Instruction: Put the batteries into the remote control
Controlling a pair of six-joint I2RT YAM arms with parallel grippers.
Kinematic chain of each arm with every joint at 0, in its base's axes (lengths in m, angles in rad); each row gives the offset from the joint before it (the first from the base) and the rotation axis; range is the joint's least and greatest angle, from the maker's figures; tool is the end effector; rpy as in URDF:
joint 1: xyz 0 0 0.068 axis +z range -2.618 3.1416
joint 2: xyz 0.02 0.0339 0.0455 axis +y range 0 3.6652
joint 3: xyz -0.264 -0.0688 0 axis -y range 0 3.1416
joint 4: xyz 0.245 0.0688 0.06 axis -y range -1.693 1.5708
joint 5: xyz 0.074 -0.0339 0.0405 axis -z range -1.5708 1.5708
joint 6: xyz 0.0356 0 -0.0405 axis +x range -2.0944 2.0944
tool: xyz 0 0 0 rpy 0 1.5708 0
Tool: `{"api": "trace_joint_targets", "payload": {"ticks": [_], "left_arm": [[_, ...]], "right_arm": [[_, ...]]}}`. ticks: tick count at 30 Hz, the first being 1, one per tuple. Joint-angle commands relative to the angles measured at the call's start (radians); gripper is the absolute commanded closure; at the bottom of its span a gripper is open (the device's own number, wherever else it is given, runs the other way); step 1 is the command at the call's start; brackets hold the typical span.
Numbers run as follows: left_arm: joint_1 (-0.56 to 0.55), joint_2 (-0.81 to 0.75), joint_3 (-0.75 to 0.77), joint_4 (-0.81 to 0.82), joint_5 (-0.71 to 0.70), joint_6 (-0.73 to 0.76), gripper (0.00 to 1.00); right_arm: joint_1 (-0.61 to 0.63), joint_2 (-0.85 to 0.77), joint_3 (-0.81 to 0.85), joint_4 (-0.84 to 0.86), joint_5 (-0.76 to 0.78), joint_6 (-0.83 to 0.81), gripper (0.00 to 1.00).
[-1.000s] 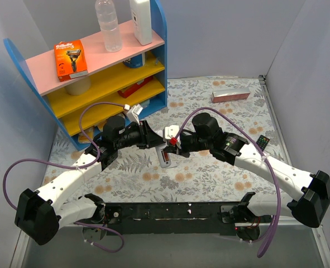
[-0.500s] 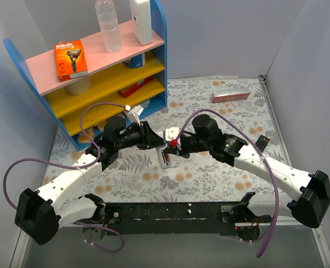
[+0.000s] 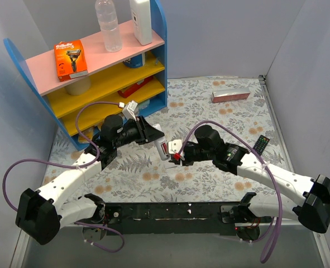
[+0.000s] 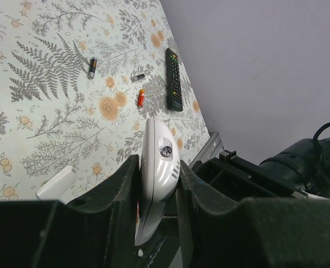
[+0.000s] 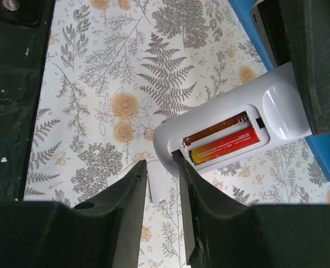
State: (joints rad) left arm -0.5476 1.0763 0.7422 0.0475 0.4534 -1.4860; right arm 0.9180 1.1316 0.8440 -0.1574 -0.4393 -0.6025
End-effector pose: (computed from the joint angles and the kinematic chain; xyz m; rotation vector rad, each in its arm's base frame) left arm 0.2032 -0.1422 0.2923 -0.6673 2.1697 -1.6941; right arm 0.1432 0.2122 0.2948 -1.5894 1.2608 0.6421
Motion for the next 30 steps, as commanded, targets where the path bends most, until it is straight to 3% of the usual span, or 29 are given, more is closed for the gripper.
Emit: {"api": "trace_joint_targets", "payload": {"ticks": [1,7,18,25,30], "left_arm": [[-0.023,-0.019,0.028,0.236,0.116,-0.164,1.00],[-0.023,-0.001,-0.001,0.203,0.068,-0.142,1.00],[-0.022,-0.030,-0.145,0.133,-0.070,-0.002,1.00],[-0.023,-0.049,-0.164,0.101,-0.120,0.033,1.00],[-0.022,-0.064,-0.136,0.055,-0.179,0.038,1.00]], "right_arm": [[0.005,0.011,-0.077,-0.004,0.093,-0.017,0.62],[0.007,-0.007,-0.062,0.019,0.106,0.024,0.59],[-0.034,-0.050,0.007,-0.028,0.276,0.413,0.45],[-0.244,-0.036,0.023,-0.189,0.378,0.741,0.40],[-0.363,0.011,0.029,-0.324,0.474,0.862,0.37]]}}
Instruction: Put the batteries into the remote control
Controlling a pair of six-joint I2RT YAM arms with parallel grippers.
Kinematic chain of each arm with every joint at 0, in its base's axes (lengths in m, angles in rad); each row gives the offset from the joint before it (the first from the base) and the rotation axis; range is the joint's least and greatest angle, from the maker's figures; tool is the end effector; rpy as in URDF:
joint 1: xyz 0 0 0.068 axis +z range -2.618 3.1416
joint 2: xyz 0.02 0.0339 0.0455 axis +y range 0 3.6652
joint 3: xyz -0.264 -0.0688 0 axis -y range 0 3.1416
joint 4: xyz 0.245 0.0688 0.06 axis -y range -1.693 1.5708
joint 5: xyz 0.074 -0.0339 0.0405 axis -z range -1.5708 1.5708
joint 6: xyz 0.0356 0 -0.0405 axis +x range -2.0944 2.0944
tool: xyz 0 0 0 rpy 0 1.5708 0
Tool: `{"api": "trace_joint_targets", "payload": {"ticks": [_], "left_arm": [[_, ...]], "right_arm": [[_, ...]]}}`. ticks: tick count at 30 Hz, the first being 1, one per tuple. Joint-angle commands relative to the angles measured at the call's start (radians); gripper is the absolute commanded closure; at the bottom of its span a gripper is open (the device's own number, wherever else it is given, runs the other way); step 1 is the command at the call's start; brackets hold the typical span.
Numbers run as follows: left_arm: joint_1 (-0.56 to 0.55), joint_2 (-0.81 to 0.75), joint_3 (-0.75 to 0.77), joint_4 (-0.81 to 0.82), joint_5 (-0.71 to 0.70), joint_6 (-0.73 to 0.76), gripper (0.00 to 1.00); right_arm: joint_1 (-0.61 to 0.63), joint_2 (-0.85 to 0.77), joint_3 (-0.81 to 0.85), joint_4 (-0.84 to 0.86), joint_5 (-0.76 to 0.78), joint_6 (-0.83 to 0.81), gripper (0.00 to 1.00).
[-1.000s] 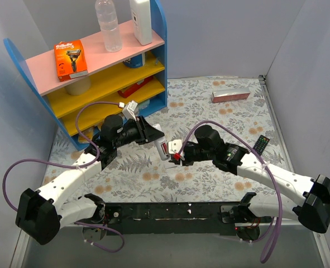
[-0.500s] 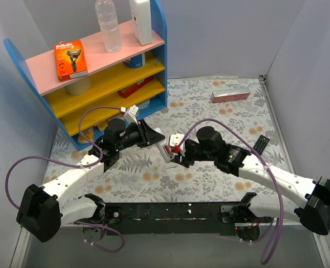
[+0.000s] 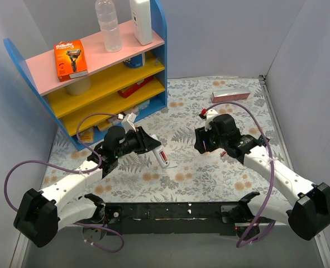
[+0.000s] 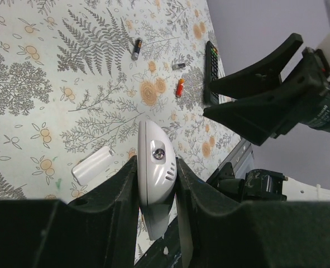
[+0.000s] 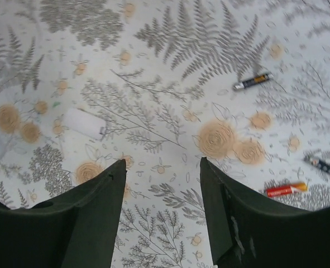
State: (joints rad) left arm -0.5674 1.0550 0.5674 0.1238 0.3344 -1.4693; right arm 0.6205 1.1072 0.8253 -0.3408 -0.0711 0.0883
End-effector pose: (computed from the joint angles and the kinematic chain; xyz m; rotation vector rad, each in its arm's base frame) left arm 0.1918 -0.1361 0.2431 -0.7609 2.1847 -1.5518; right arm 0.1962 0.1433 0.2752 -0.6262 2.1426 0.4718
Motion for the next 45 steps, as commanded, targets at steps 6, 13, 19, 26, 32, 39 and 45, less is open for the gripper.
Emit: {"api": "trace_joint_targets", "payload": {"ticks": [6,13,19,26,32,39,45], "left_arm": [[-0.002,-0.062,0.058,-0.073,-0.135,0.024,1.00],[-0.002,-0.099,0.026,-0.118,-0.196,0.007,1.00],[-0.003,-0.099,0.043,-0.219,-0.253,0.000,1.00],[-0.003,-0.069,0.101,-0.288,-0.281,0.000,1.00],[-0.003,-0.079,0.088,-0.270,-0.253,0.024,1.00],[-0.003,-0.073,0.069,-0.234,-0.196,0.041,1.00],[-0.003,-0.058,0.058,-0.207,-0.160,0.066,1.00]], "right_arm": [[-0.208,0.077,0.017,-0.207,0.130,0.261,0.26],[-0.361,0.134,-0.037,-0.172,0.214,0.407,0.33],[-0.377,0.206,-0.049,-0.124,0.252,0.540,0.36],[-0.377,0.299,-0.051,-0.118,0.297,0.631,0.40],[-0.377,0.338,-0.052,-0.104,0.327,0.657,0.44],[-0.377,0.396,-0.037,-0.124,0.341,0.642,0.49],[-0.364,0.421,-0.051,-0.132,0.340,0.605,0.56]]}}
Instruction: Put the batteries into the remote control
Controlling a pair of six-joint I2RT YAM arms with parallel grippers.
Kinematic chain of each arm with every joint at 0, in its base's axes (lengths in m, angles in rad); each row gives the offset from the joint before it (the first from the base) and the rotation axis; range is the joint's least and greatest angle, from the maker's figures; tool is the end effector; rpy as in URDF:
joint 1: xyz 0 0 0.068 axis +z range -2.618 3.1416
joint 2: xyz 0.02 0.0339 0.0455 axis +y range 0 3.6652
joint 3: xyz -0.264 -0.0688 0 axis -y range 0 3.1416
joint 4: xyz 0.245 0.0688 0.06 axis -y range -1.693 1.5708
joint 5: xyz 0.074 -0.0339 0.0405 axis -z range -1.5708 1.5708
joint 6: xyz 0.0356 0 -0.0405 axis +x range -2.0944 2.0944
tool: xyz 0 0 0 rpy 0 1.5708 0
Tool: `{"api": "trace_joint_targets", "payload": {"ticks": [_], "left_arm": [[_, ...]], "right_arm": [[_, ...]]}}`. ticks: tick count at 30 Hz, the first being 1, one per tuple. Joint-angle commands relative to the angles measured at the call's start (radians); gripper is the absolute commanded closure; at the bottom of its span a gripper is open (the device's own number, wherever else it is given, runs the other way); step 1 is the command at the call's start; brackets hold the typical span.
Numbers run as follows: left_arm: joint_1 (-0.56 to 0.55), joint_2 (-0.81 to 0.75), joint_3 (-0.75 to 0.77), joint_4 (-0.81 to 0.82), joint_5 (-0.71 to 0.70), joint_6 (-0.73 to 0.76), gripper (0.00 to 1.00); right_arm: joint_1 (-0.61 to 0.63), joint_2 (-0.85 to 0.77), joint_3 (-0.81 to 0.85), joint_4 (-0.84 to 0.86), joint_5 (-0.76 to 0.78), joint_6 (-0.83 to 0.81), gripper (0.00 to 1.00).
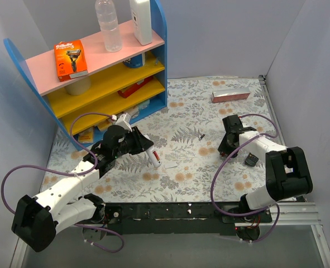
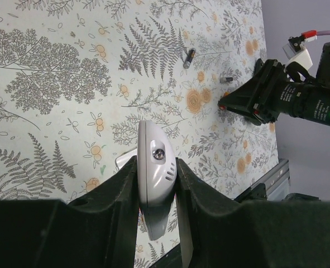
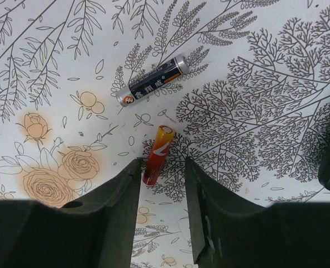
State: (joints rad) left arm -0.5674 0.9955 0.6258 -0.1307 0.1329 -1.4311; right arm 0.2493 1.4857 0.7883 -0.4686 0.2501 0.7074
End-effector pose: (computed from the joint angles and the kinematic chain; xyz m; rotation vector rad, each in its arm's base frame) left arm 0.1850 -0.1235 0.2500 -0.9050 2.1867 -1.2644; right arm 0.2606 0.0572 0.1655 0.6731 2.5840 -0.0457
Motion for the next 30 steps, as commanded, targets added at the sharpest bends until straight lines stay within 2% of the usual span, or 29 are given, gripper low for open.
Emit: {"api": "trace_joint_targets", "payload": {"ticks": [1,2,4,10,12,17,22,23,26,30], "left_arm": [[-0.003,0.002,-0.001,0.057,0.048,0.028,1.00],[-0.002,0.003,-0.001,0.063,0.060,0.028,1.00],[-0.003,0.009,-0.008,0.075,0.070,0.024,1.00],[-0.003,0.029,-0.018,0.124,0.114,0.024,1.00],[-0.003,0.038,-0.021,0.161,0.128,0.026,1.00],[-0.005,0.061,-0.049,0.253,0.186,0.034,1.00],[-0.005,0.063,-0.081,0.384,0.223,0.044,1.00],[-0.005,0.066,-0.084,0.397,0.234,0.044,1.00],[-0.003,0.078,-0.087,0.448,0.252,0.034,1.00],[-0.005,0.092,-0.119,0.561,0.289,-0.020,1.00]], "right_arm": [[0.007,0.041,-0.020,-0.004,0.017,-0.019,0.58],[0.008,0.041,-0.021,-0.001,0.015,-0.028,0.63],[0.011,0.038,-0.030,0.001,0.011,-0.032,0.66],[0.028,-0.016,-0.061,0.010,-0.009,-0.083,0.85],[0.037,-0.036,-0.080,0.012,-0.023,-0.117,0.98],[0.073,-0.160,-0.101,0.010,-0.112,-0.209,0.99],[0.139,-0.315,-0.040,-0.027,-0.242,-0.333,0.99],[0.149,-0.330,-0.025,-0.034,-0.314,-0.344,0.99],[0.197,-0.372,0.037,-0.051,-0.402,-0.361,0.99],[0.316,-0.372,0.120,-0.073,-0.456,-0.358,0.99]]}}
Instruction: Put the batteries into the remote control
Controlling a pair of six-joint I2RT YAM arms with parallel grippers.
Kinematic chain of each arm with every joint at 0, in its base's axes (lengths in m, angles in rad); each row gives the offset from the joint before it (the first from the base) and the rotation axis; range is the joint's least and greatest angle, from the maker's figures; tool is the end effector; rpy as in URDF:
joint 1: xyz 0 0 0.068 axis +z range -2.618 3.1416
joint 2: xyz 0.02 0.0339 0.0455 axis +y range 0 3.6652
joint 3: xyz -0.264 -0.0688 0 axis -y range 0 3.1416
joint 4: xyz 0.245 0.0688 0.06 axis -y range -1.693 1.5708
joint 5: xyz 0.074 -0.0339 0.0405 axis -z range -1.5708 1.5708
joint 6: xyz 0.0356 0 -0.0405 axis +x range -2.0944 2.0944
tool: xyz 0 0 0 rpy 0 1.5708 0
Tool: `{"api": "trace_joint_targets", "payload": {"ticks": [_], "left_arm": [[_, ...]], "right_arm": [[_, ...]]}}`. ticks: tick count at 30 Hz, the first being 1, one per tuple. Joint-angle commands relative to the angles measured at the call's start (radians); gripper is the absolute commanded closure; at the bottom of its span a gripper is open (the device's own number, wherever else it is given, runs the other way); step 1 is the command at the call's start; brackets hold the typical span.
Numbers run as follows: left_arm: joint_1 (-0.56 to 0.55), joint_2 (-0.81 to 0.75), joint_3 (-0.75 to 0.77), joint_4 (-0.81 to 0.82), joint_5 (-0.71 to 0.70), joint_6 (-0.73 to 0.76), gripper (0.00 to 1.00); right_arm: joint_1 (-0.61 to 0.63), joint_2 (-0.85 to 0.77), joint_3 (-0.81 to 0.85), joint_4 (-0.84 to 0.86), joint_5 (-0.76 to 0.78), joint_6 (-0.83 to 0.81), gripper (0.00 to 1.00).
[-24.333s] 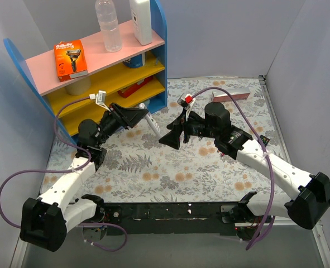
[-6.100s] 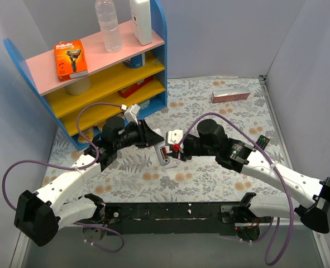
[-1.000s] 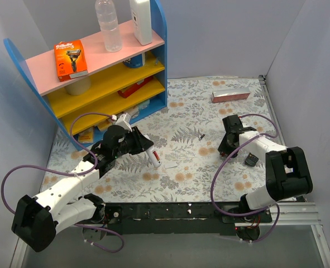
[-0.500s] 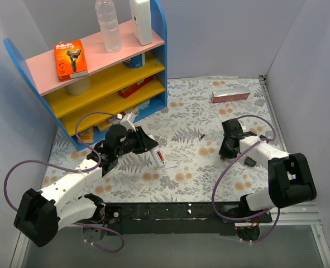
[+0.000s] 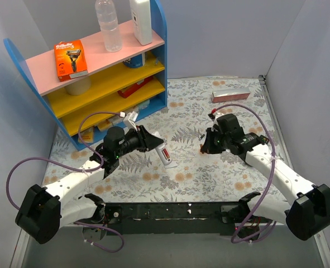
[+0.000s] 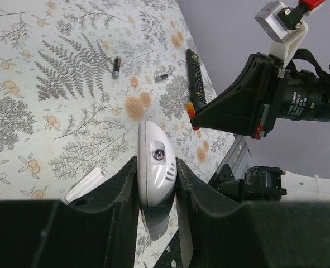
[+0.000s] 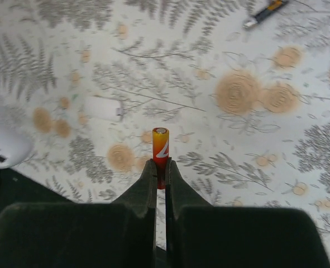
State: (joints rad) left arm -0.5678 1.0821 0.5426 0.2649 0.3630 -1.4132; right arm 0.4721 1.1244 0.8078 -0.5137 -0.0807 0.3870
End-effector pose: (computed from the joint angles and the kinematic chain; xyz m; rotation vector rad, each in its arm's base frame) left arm 0.1958 -0.1399 0.2431 -0.6197 2.1181 -1.6041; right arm 0.2048 0.1078 0.2516 -0.1430 2.4528 0.4873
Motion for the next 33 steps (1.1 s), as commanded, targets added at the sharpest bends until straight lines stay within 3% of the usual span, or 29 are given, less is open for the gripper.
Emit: {"api": "trace_joint_targets", "payload": {"ticks": [1,6,15,33], "left_arm": [[-0.003,0.010,-0.044,0.190,0.065,-0.049,1.00],[-0.003,0.032,-0.061,0.278,0.102,-0.092,1.00],[-0.003,0.036,-0.064,0.287,0.102,-0.104,1.00],[-0.004,0.019,-0.130,0.370,0.076,-0.251,1.00]], "right_arm": [[0.120,-0.002,0.120,-0.034,-0.128,-0.034,0.99],[0.275,0.043,0.261,-0.089,-0.116,-0.023,0.99],[0.399,0.147,0.402,-0.155,-0.131,-0.027,0.99],[0.461,0.299,0.570,-0.305,-0.105,-0.027,0.99]]}}
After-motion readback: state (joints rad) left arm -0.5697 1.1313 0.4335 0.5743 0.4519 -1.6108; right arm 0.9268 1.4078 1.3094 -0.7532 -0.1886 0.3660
